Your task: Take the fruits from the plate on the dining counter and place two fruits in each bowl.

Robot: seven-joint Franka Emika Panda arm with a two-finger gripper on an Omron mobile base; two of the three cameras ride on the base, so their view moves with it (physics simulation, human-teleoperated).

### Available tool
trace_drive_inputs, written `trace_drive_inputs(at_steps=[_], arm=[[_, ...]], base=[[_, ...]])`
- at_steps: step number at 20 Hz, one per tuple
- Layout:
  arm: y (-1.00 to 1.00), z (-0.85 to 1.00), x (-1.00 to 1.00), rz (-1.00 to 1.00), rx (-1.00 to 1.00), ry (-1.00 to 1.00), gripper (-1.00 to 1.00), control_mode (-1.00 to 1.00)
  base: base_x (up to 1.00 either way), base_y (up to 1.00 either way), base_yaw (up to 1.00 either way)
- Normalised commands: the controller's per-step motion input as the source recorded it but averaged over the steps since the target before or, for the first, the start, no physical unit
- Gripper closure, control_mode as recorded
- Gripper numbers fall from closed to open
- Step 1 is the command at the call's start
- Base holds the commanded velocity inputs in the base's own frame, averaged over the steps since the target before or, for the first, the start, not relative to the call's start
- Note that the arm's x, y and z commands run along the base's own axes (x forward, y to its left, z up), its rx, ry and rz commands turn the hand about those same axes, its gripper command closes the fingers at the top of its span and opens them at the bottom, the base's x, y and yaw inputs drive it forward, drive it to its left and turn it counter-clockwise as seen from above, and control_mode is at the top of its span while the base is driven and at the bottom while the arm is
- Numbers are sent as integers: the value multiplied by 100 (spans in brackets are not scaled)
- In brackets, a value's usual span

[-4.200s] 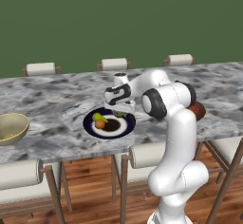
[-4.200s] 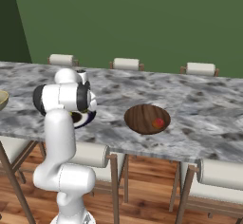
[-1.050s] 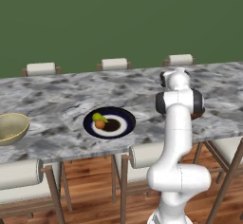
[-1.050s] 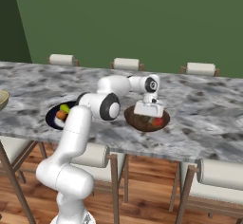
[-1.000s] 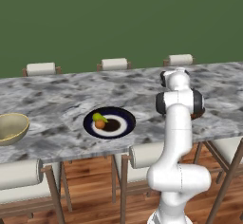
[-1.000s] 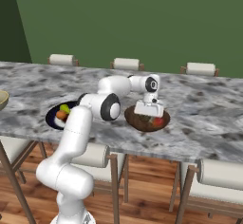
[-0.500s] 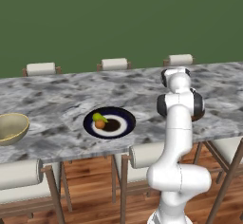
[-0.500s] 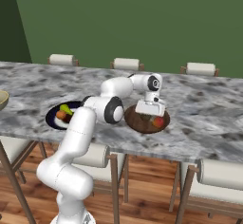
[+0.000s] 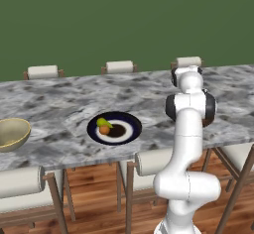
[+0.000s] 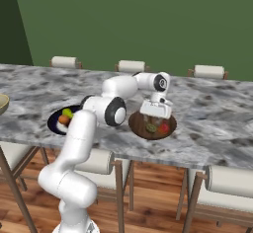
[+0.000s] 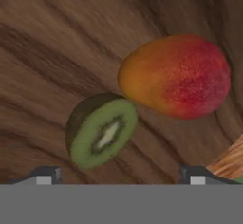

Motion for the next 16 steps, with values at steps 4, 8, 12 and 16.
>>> trace_drive_inputs(at_steps=[4,8,12,16], arm=[[37,46,-45,0,-2,-26,-100,-100],[47,45,-34,0,0,-44,-100,-100],[68,50,-25,11,0,-43,-100,-100],[90,57,-3,26,-4,-34,-100,-100]], base=[[0,0,0],[0,0,0],[0,0,0],[0,0,0]])
